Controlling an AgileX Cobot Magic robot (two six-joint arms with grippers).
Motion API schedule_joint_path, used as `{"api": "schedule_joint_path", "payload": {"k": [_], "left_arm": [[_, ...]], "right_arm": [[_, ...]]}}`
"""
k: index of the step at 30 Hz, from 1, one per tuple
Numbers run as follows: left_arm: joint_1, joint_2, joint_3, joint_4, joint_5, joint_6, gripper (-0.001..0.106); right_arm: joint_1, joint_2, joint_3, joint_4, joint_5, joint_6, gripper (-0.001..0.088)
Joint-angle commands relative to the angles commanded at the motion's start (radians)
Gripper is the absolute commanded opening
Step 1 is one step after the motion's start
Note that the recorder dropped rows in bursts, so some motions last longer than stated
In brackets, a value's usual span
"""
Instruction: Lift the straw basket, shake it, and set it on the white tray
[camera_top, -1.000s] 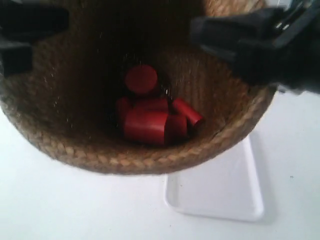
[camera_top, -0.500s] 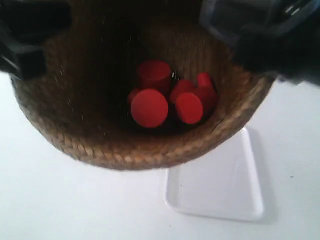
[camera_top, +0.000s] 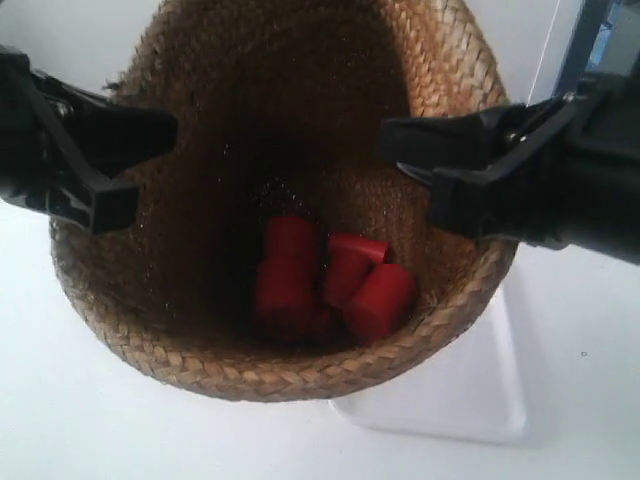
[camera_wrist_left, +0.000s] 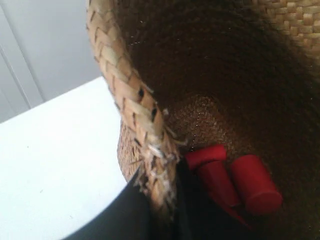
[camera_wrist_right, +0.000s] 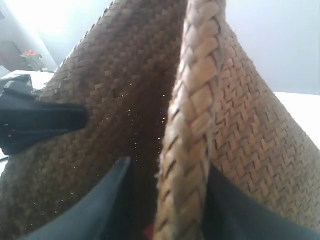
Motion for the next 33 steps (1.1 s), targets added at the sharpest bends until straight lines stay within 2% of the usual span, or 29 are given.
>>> {"api": "schedule_joint_path", "payload": {"k": [3, 8, 13, 17, 23, 25, 27, 33], "left_arm": [[0.000, -0.006, 0.002, 0.000, 0.021, 0.000, 0.000], [0.000, -0.006, 0.002, -0.002, 0.092, -0.005, 0.000], [0.000, -0.004, 0.002, -0.024, 0.089, -0.055, 0.000], [0.000, -0.004, 0.002, -0.024, 0.060, -0.085, 0.000], [0.008, 0.042, -0.002, -0.024, 0.034, -0.085, 0.000], [0.008, 0.070, -0.021, -0.024, 0.058, -0.142, 0.000], [0.028, 0.096, -0.053, -0.024, 0.097, -0.223, 0.000], [0.151, 0.173, -0.199, -0.024, 0.266, -0.276, 0.000]], "right_arm": [[0.000, 0.009, 0.000, 0.000, 0.069, 0.000, 0.0000], [0.000, 0.009, 0.000, 0.004, 0.082, 0.055, 0.0000], [0.000, -0.021, 0.000, 0.004, 0.114, 0.073, 0.0000], [0.000, -0.023, 0.000, 0.004, 0.136, 0.159, 0.0000], [0.000, 0.039, -0.004, 0.002, 0.103, 0.159, 0.0000], [-0.002, 0.063, -0.022, 0.002, 0.097, 0.159, 0.0000], [-0.027, 0.093, -0.056, -0.003, 0.113, 0.159, 0.0000], [-0.167, 0.154, -0.170, -0.082, 0.215, 0.159, 0.0000]]}}
